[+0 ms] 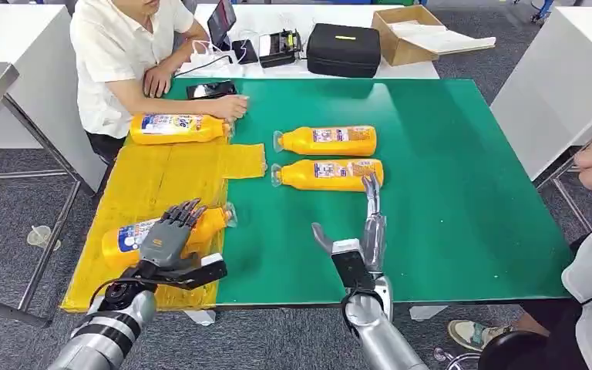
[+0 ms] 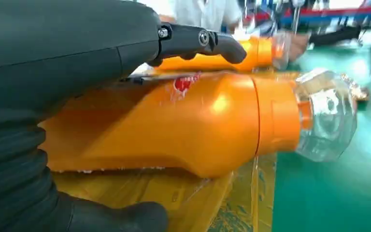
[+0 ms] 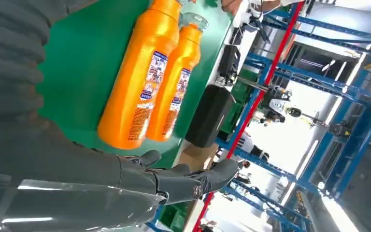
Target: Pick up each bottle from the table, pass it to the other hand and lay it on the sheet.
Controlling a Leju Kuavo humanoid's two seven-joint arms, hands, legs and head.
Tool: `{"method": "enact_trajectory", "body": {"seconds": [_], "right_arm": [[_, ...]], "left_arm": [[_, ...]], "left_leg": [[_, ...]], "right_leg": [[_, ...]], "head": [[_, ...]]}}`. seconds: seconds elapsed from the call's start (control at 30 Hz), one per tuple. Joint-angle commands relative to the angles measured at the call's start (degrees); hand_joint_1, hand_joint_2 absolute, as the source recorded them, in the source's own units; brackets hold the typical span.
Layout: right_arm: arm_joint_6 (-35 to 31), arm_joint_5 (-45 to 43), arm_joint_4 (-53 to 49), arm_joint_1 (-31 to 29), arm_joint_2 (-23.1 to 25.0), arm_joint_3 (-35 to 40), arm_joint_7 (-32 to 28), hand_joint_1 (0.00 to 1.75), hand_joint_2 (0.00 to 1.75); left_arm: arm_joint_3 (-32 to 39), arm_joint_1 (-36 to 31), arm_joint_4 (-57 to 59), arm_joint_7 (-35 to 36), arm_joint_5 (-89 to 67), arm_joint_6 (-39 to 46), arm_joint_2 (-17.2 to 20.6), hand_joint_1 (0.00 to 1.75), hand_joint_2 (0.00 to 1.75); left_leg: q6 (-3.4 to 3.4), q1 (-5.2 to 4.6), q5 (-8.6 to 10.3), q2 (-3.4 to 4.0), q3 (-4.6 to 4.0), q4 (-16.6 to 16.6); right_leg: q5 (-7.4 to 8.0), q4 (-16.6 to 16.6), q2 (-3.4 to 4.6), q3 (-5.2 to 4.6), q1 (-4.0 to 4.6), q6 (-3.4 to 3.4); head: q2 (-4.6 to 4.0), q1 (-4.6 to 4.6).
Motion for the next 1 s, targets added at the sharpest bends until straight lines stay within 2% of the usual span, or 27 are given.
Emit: {"method": "enact_trajectory", "body": {"seconds": [0.03,0.17,0.53,0.67,0.83,0.93,1.0], "right_arm": [[-1.95,-0.31,3.55,-2.85,-1.45,2.24,0.04,0.0,1.75],[-2.02,-0.24,3.85,-3.09,-1.59,2.51,0.04,0.0,1.75],[-3.05,0.17,3.22,-2.33,-2.26,2.83,0.04,0.0,1.75],[-5.33,0.93,1.15,-0.91,-2.35,1.83,0.04,0.0,1.75],[-5.33,1.59,0.76,-0.5,-2.14,0.97,0.04,0.0,1.75],[-5.33,4.38,-1.29,1.55,-0.94,-2.69,0.04,0.0,1.75],[-5.07,2.82,-3.16,2.48,-1.24,-2.44,0.04,0.0,1.75]], "left_arm": [[-3.63,-0.76,6.43,-0.37,2.62,-9.74,2.37,0.0,1.75],[-4.02,-0.45,6.57,-1.04,3.86,-10.87,3.15,0.0,1.75],[-5.12,1.86,0.18,-2.42,5.08,-4.21,2.23,0.0,1.75],[-5.25,7.23,-12.34,-3.82,9.57,-1.31,2.36,0.0,1.75],[-5.49,8.74,-15.4,-3.49,10.36,-1.29,2.23,0.0,1.75],[-6.35,14.18,-25.25,-4.67,13.92,0.95,2.28,0.0,1.75],[-7.66,17.38,-30.79,-4.97,14.53,3.32,1.93,0.0,1.75]], "left_leg": [[0.01,-0.01,-0.02,0.31,0.18,-0.06],[0.0,0.0,-0.04,0.42,0.38,-0.11],[0.02,-0.01,-0.03,0.23,0.42,-0.08],[0.02,-0.03,-0.05,0.22,0.43,-0.08],[0.01,0.01,-0.06,0.13,0.14,0.01],[0.01,0.02,-0.14,0.28,0.03,0.04],[0.01,-0.01,-0.1,0.18,-0.09,0.02]], "right_leg": [[0.05,-0.05,0.21,0.08,0.02,-0.17],[0.06,-0.1,0.3,0.27,0.04,-0.23],[0.02,-0.07,0.13,0.34,0.03,-0.16],[-0.01,-0.06,0.13,0.34,0.01,-0.14],[-0.04,-0.02,0.02,0.05,0.04,-0.13],[-0.07,0.0,0.12,-0.1,0.06,-0.19],[-0.07,0.01,0.05,-0.22,0.02,-0.13]], "head": [[0.0,0.0],[0.0,0.0],[0.0,0.0],[0.0,0.0],[0.0,0.0],[0.0,-0.02],[0.0,-0.02]]}}
